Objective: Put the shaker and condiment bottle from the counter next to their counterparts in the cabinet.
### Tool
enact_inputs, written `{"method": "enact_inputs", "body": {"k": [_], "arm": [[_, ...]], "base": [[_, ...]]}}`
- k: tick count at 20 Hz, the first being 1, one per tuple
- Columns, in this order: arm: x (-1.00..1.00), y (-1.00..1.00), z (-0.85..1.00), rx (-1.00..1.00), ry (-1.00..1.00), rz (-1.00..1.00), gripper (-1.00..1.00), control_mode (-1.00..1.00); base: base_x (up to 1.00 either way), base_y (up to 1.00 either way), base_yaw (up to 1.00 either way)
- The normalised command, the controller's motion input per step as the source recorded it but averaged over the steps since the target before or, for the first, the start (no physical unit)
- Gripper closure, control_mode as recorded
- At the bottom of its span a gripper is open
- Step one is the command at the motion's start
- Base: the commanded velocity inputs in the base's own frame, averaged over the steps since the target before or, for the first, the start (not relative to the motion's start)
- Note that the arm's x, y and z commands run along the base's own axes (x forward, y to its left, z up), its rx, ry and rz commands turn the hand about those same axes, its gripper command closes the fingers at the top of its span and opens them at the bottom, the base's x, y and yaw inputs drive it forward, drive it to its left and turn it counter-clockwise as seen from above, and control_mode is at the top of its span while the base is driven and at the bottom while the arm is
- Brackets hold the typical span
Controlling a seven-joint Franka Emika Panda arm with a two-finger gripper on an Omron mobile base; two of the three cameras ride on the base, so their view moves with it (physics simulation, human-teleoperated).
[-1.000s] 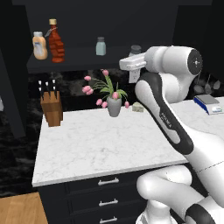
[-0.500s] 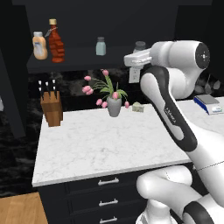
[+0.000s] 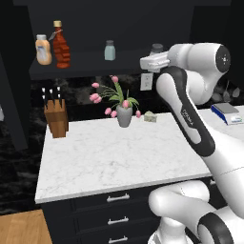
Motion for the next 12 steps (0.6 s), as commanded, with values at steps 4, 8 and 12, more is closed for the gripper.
{"method": "enact_inputs", "body": {"k": [4, 8, 12], "arm": [[0.38, 0.00, 0.00, 0.00, 0.00, -0.01, 1.00, -1.00], [0.55, 0.00, 0.00, 0.00, 0.01, -0.05, 1.00, -1.00], [0.51, 0.00, -0.07, 0.00, 0.00, -0.01, 1.00, -1.00]], "base": [[0.00, 0.00, 0.00], [0.00, 0.00, 0.00], [0.00, 0.00, 0.00]]}}
